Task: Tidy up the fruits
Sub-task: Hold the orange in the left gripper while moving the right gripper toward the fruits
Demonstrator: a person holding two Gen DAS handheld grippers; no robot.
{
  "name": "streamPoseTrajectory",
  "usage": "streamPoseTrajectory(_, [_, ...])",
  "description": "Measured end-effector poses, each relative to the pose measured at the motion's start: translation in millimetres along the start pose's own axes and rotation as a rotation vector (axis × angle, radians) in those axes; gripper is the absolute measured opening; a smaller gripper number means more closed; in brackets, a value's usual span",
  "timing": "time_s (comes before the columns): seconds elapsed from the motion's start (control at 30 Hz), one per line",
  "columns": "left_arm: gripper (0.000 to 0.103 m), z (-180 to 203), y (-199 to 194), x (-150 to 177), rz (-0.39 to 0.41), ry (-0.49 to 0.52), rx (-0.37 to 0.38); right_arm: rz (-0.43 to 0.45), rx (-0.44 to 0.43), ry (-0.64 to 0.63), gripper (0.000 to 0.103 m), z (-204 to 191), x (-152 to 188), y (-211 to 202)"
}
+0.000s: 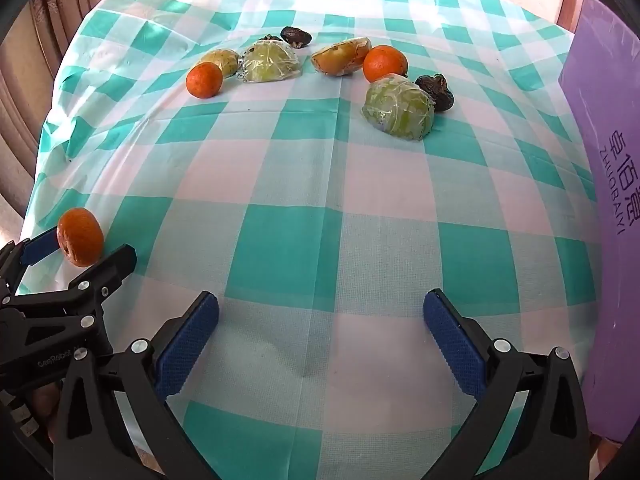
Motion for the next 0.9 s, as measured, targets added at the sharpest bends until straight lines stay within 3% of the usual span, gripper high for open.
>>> streamPoseTrajectory(0.9, [0.102, 0.2, -1.3, 0.2, 0.008, 0.001, -0.001, 0.001, 0.000, -0.001, 0.099, 0.4, -1.6, -0.9])
Point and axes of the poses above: each gripper's, at about its wrist camera, not at the fingertips, and y roughly the way its jaws point, z to its right, x to its underside, the point moved 10 cm from there along y, roughly the way its jaws point, and after that the axes turned 2 degrees about -y, right-handed, at the moved point
